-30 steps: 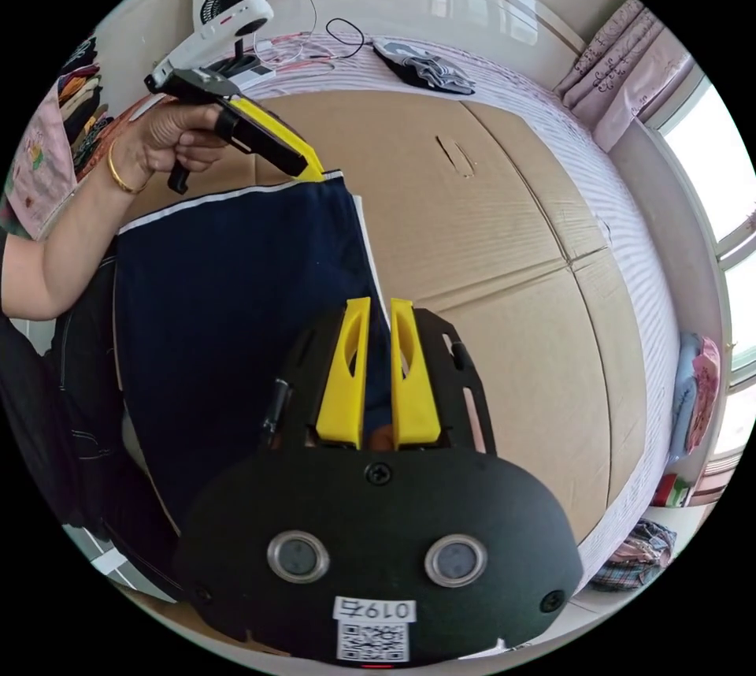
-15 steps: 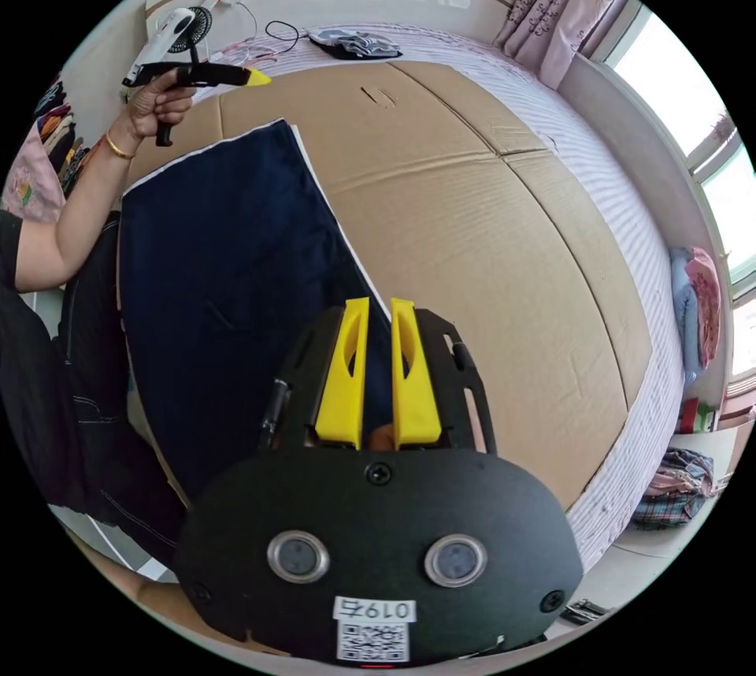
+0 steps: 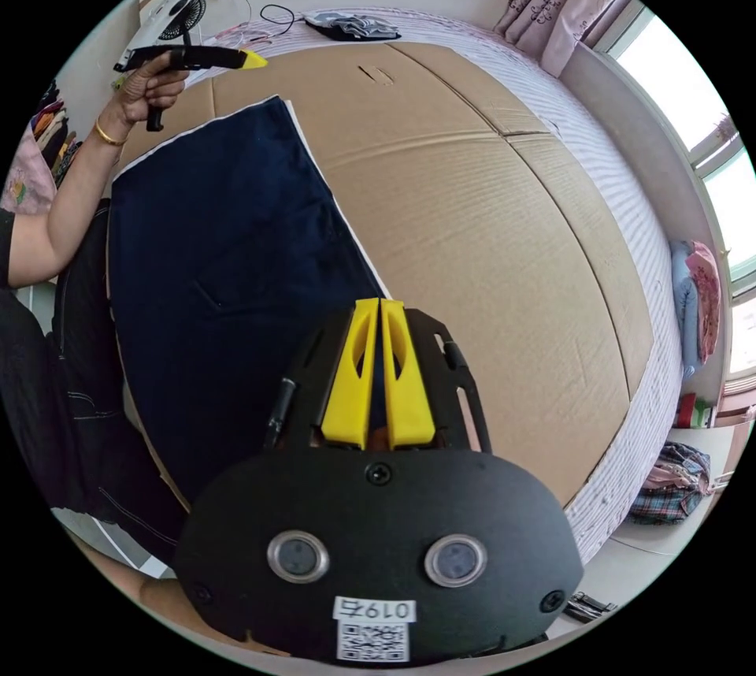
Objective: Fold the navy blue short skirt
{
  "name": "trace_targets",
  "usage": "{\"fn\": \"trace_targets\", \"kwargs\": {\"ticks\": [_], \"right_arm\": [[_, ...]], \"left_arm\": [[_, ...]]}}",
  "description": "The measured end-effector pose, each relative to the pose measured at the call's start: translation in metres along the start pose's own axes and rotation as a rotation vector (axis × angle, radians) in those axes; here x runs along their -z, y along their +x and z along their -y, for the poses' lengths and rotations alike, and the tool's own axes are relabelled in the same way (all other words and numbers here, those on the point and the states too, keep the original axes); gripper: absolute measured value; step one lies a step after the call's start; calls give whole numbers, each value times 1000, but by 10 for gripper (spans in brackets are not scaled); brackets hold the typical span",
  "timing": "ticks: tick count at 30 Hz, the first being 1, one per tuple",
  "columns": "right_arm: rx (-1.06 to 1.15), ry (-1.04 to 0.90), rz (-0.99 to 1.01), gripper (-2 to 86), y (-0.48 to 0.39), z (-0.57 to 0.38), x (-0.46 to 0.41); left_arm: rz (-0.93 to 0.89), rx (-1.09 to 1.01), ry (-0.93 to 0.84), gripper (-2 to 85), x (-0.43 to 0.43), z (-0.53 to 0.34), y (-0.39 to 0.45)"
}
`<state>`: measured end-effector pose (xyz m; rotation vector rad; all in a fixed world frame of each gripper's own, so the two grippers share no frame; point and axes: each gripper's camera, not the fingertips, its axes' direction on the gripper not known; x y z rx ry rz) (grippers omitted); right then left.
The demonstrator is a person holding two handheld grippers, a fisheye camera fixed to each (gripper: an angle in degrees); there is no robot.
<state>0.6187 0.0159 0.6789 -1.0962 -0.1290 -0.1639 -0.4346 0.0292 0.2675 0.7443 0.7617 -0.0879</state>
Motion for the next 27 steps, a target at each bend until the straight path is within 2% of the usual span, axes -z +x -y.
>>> {"fn": "trace_targets", "kwargs": {"ticks": [14,21,24,25,27], "right_arm": [[-2,3,-62,-9,-9,-16,36],[-63,77,-25,-9,6,-46,81],[-74,90,-46,-9,12,-60,102],[-130,103,-113,-9,20,-65,109],[-184,140,-121,-9,34,-74,117]], "left_arm": [[-8,-19,-9,16,6,30,33],[2,-24,-1,15,9,48,55],[-1,-16,2,14,10,55,63],[-1,-15,2,14,9,56,64],[-3,-14,3,12,9,63,73]]}}
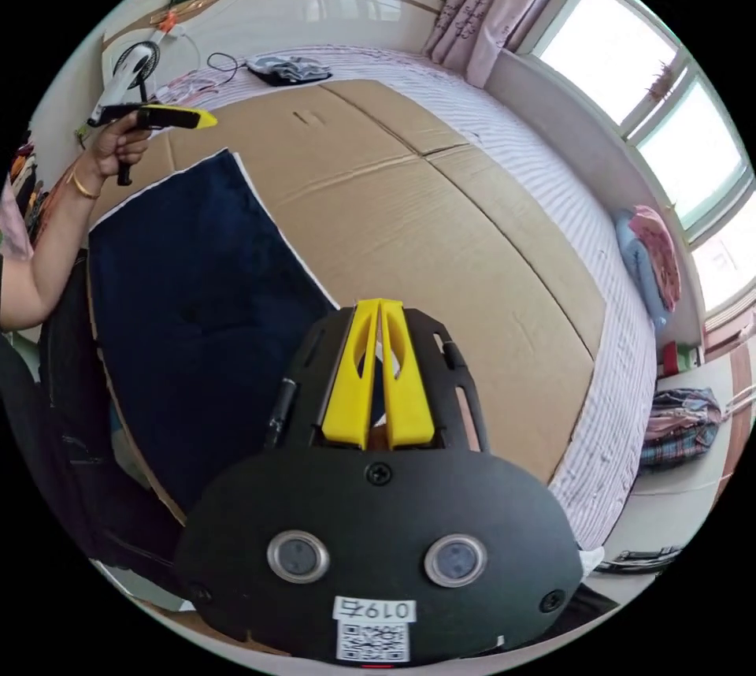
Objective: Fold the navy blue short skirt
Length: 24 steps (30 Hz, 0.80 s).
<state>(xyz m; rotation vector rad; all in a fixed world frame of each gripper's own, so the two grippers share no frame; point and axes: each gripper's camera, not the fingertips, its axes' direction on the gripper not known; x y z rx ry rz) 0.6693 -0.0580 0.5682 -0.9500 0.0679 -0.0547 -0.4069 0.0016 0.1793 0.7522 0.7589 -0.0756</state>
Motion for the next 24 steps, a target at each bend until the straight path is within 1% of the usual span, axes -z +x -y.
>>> {"fn": "trace_targets", "kwargs": {"ticks": [2,5,7,9,10,11,15,18,20,24], "right_arm": [[-5,15,81,-9,12,-3,5],[66,-6,97,-8,9,-6,12],[109,-26,94,-5,6,-11,13],[140,-36,130,0,6,-17,15],[137,-52,125,4,10,-21,15],[139,-58,102,2,13,-25,16],[131,-86,83,-3,30,-36,18],[122,-133,11,-4,46,-46,19],[85,-113,0,-3,63,-59,25],[8,-62,24,6,90,-79,36]], "left_arm": [[-4,-6,-1,11,-1,5,8],[-15,-37,-9,10,-3,13,24],[-88,-105,-24,9,-5,18,42],[-263,-199,-5,10,-10,26,79],[-293,-231,-9,10,-14,29,93],[-306,-296,-43,11,-25,33,124],[-125,-391,-179,15,-77,41,214],[-151,-335,-205,23,-101,47,237],[-157,-310,-220,31,-113,52,246],[-115,-286,-238,50,-132,61,265]]}}
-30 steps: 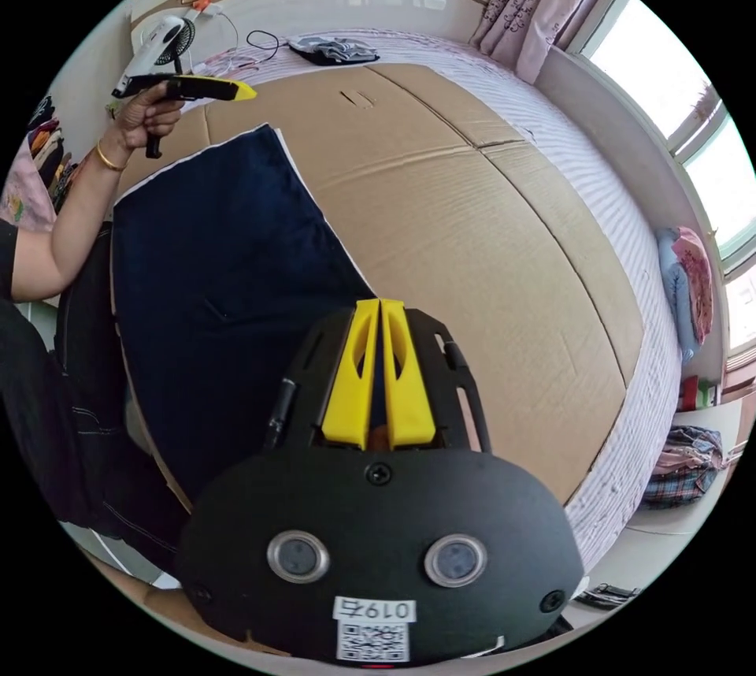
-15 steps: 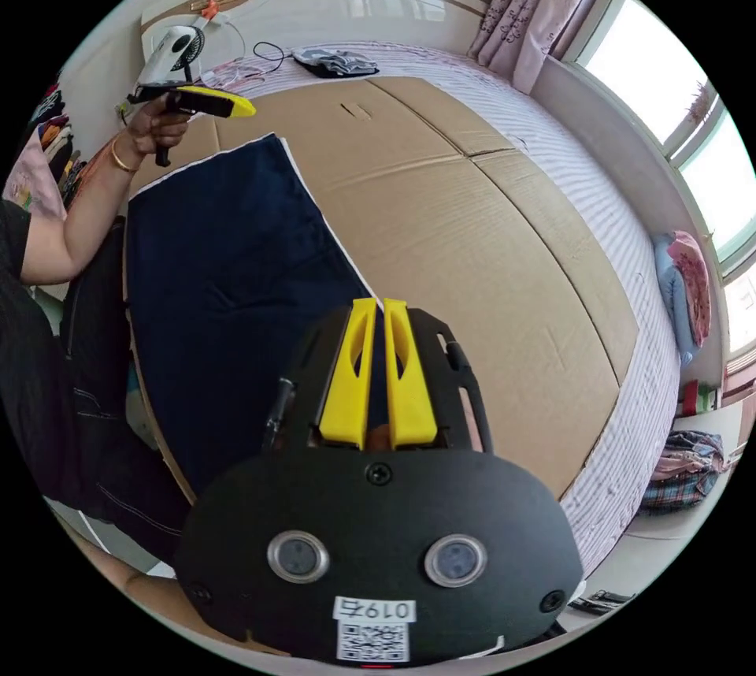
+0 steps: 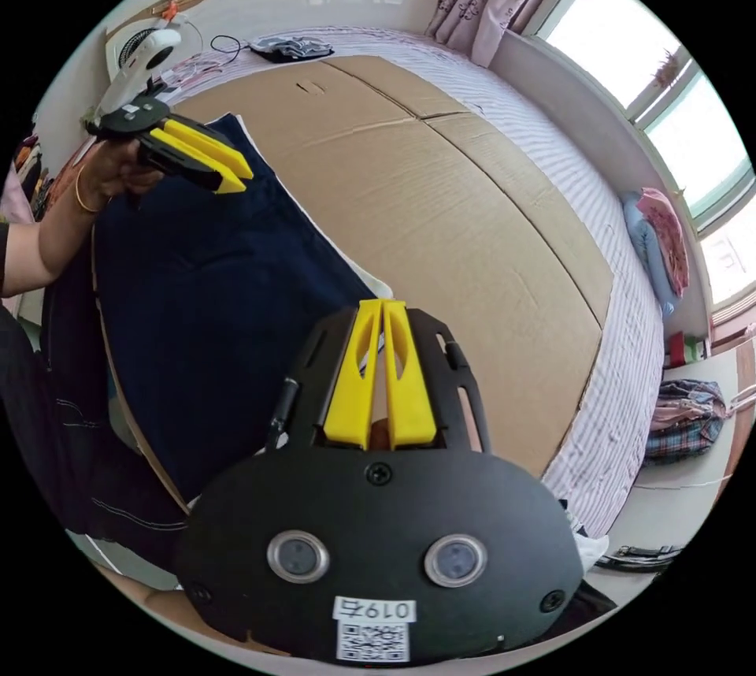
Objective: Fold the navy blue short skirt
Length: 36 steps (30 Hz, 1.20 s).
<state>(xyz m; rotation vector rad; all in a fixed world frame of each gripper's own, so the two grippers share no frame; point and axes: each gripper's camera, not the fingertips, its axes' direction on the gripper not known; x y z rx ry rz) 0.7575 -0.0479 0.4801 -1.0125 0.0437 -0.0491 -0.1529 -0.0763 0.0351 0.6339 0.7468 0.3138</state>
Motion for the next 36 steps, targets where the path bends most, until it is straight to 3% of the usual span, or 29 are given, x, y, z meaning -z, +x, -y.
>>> {"fn": "trace_targets", "kwargs": {"ticks": [4,15,26,31,36], "right_arm": [[-43,9,93,60,33,-20,3],[-180,5,211,76,121,-43,-12],[-234,-9,362,57,186,-64,-23],[-243,24,377,-1,203,-73,-25],[-296,36,360,8,216,-84,-27]], "left_arm": [[-53,13,3,64,-6,11,6],[-12,1,-3,65,-12,37,37],[-6,-29,-2,31,-2,51,62],[1,-31,-3,18,4,53,70],[-5,-28,0,13,15,52,78]]}}
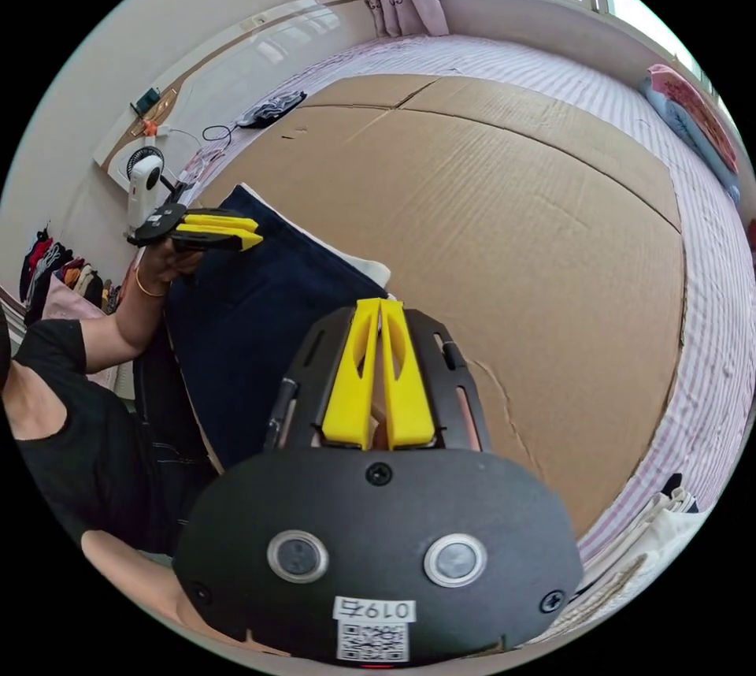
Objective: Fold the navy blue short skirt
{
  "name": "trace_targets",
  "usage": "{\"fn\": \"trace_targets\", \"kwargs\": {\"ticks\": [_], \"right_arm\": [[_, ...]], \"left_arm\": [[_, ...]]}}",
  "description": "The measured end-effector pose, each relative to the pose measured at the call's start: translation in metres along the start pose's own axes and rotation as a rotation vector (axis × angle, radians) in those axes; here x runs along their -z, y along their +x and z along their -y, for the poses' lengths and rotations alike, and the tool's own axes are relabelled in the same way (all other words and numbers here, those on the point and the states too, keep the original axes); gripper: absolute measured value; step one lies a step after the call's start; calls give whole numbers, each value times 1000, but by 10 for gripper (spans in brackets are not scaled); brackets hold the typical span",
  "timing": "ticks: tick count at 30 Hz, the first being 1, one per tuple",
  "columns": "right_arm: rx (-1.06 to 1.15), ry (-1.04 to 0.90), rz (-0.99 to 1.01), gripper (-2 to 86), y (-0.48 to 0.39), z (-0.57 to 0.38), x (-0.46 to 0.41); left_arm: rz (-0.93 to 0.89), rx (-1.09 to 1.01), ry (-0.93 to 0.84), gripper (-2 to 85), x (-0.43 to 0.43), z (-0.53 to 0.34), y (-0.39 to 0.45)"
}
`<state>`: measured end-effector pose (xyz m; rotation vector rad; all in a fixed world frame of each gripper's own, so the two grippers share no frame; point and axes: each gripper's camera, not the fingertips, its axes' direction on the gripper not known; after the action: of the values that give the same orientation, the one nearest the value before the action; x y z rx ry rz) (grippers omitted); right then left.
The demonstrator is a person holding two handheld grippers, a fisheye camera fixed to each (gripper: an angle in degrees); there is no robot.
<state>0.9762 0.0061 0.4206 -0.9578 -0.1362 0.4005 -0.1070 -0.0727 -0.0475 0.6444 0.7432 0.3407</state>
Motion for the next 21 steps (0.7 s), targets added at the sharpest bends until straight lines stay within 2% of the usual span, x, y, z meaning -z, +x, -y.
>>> {"fn": "trace_targets", "kwargs": {"ticks": [1,6,10,16,21], "right_arm": [[-21,-3,-9,20,6,-2,-2],[-70,-26,184,77,34,-16,-18],[-122,1,280,67,51,-31,-32],[-39,51,194,42,25,-48,-44],[-31,16,73,33,-4,-58,-67]], "left_arm": [[2,-2,1,12,1,0,1],[-1,-6,0,11,13,-5,8],[-25,9,1,12,20,-10,7],[-30,2,12,13,38,-23,15],[49,-14,17,14,59,-38,28]]}}
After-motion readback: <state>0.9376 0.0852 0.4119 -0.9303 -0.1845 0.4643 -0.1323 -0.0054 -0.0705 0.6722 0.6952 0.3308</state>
